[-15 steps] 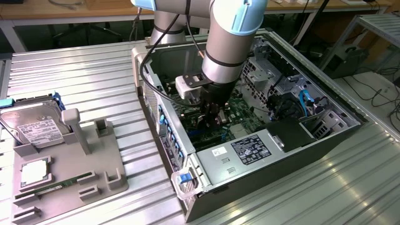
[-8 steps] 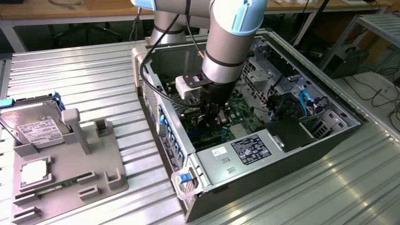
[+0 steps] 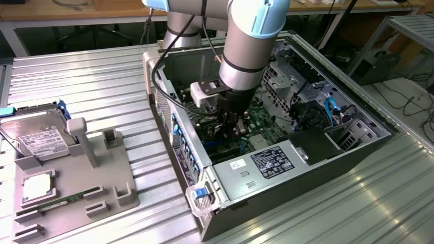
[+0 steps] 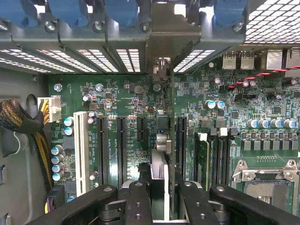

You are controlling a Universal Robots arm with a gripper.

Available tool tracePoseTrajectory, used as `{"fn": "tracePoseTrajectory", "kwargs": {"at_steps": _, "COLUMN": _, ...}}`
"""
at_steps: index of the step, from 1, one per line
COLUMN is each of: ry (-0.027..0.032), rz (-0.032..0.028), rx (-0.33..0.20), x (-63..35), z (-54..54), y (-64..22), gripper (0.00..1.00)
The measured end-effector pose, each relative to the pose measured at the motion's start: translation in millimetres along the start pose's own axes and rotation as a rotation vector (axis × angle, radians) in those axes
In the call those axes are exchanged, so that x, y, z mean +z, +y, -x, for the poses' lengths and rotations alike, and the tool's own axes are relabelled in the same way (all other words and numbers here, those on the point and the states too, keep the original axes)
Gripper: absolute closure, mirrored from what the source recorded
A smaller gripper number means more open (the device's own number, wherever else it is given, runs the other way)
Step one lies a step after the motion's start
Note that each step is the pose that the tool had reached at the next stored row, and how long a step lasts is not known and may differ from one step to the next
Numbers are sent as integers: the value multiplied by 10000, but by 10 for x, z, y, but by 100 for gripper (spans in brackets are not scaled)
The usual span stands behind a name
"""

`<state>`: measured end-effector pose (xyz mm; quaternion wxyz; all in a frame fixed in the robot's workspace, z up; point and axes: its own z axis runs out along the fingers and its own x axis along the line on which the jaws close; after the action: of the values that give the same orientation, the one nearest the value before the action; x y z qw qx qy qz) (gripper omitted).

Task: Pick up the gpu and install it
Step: 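Insert the gpu into the slot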

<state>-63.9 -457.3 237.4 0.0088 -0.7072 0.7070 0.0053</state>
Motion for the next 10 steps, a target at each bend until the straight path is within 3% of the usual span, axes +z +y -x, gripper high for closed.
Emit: {"fn": "tracePoseTrajectory", "kwargs": {"at_steps": 10, "ry": 0, "rz": 0, "rx": -2, "x": 47, "z": -1, "y": 0, "gripper": 72}}
